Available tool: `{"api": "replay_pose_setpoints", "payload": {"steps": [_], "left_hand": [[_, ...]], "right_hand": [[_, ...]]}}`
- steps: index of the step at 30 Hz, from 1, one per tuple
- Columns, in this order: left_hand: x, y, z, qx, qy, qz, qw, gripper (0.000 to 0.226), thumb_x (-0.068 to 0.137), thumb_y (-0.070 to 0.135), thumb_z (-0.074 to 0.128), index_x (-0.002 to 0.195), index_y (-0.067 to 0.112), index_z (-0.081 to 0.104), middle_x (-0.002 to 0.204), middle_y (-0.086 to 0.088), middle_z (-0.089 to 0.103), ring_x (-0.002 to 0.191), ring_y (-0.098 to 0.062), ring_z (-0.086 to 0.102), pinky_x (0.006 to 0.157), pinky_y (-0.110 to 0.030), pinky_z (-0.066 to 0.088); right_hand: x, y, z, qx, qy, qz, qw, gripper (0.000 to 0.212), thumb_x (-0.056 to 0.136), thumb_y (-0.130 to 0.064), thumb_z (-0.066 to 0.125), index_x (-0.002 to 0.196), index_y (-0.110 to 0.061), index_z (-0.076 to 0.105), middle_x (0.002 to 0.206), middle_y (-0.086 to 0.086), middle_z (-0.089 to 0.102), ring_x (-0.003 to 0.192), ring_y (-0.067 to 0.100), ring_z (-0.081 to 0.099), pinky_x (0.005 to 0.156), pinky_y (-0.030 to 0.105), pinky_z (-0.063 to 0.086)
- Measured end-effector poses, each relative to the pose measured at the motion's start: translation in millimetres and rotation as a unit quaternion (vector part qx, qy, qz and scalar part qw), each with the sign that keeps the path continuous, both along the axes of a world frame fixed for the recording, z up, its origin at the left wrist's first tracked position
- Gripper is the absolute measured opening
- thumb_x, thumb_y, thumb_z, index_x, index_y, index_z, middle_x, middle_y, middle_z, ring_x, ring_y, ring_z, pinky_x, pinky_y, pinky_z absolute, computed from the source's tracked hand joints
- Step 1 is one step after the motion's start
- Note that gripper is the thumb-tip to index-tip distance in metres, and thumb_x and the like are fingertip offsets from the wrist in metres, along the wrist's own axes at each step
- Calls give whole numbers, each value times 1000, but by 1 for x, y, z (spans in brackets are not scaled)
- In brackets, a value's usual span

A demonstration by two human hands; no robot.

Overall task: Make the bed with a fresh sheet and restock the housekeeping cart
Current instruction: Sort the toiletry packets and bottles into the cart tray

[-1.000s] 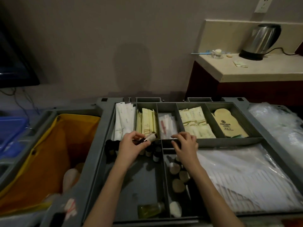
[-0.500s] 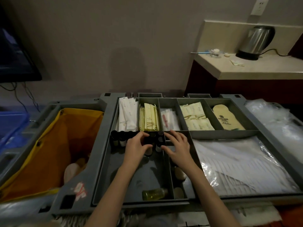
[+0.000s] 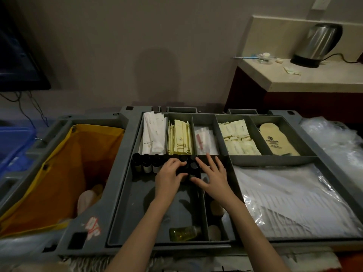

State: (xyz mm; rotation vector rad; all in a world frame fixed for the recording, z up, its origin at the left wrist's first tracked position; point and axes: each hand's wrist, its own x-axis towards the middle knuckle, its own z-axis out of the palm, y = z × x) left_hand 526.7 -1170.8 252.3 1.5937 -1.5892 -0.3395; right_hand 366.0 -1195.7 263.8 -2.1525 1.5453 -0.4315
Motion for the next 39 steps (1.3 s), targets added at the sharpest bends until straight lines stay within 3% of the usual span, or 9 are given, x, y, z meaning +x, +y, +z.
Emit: {"api": "replay_pose_setpoints", "payload": {"steps": [4, 9, 13, 18, 21, 23, 26, 28, 39], "left_hand": [[3, -1, -3, 5, 16, 4, 1000, 37, 80, 11, 72, 116, 17, 66, 108, 8, 57, 98, -3, 53, 85, -11, 41], [7, -2, -4, 3, 37, 1, 999, 34, 84, 4, 67, 116, 16, 68, 104, 4, 59, 96, -10, 58, 88, -27, 51], [5, -2, -2, 11, 48, -9, 999, 34, 84, 4, 67, 116, 17, 68, 100, 7, 55, 93, -11, 58, 87, -28, 52], [9, 3, 5, 36, 41, -20, 998, 48, 85, 13, 68, 130, 26, 56, 112, 10, 53, 105, -6, 53, 92, -23, 47], [11, 0, 19, 10, 1, 25, 1000, 38, 90, 22, 63, 127, 24, 59, 116, 8, 55, 105, -7, 53, 88, -25, 48], [10, -10, 27, 3, -59, 45, 997, 35, 92, 25, 60, 126, 26, 59, 122, 6, 57, 114, -11, 51, 93, -29, 44], [-4, -34, 43, 27, -123, 28, 992, 38, 93, 28, 58, 131, 29, 55, 140, 6, 48, 135, -16, 35, 111, -35, 25], [-24, -57, 57, 34, -140, -3, 990, 41, 93, 31, 55, 134, 29, 51, 147, 4, 41, 141, -17, 25, 115, -36, 15], [-193, -237, 113, 48, -151, -75, 984, 52, 94, 39, 53, 143, 33, 36, 154, 6, 28, 146, -17, 11, 118, -42, 4]], "right_hand": [[0, 0, 0, 5, -12, -1, 1000, 68, 88, -54, 53, 144, -48, 14, 159, -10, -7, 144, 16, -16, 117, 52, -2], [0, 1, 0, 8, -9, 2, 1000, 68, 89, -54, 52, 144, -48, 12, 159, -9, -7, 144, 15, -16, 118, 52, 0], [-1, -1, 0, -7, 4, 10, 1000, 69, 89, -55, 51, 145, -46, 14, 159, -8, -6, 144, 16, -16, 117, 51, -3], [-3, -2, 2, -40, -9, 24, 999, 68, 89, -51, 54, 146, -39, 21, 158, -11, -3, 144, 13, -13, 117, 50, -4], [-9, -10, 7, -60, -4, 12, 998, 60, 93, -45, 50, 147, -36, 23, 159, -11, 2, 145, 10, -11, 117, 48, -6], [-20, -19, 12, -76, 18, 4, 997, 58, 96, -41, 47, 147, -34, 22, 159, -10, 3, 145, 10, -11, 117, 47, -6], [-48, -39, 28, -87, 38, -19, 995, 57, 96, -41, 46, 148, -34, 22, 159, -8, 5, 145, 11, -9, 117, 48, -4], [-69, -58, 42, -93, 53, -35, 994, 57, 96, -42, 45, 148, -33, 23, 159, -7, 8, 146, 13, -6, 118, 49, -2], [-234, -210, 115, -102, 100, -75, 987, 55, 97, -47, 41, 148, -35, 24, 159, -8, 3, 146, 11, -6, 116, 50, -3]]}}
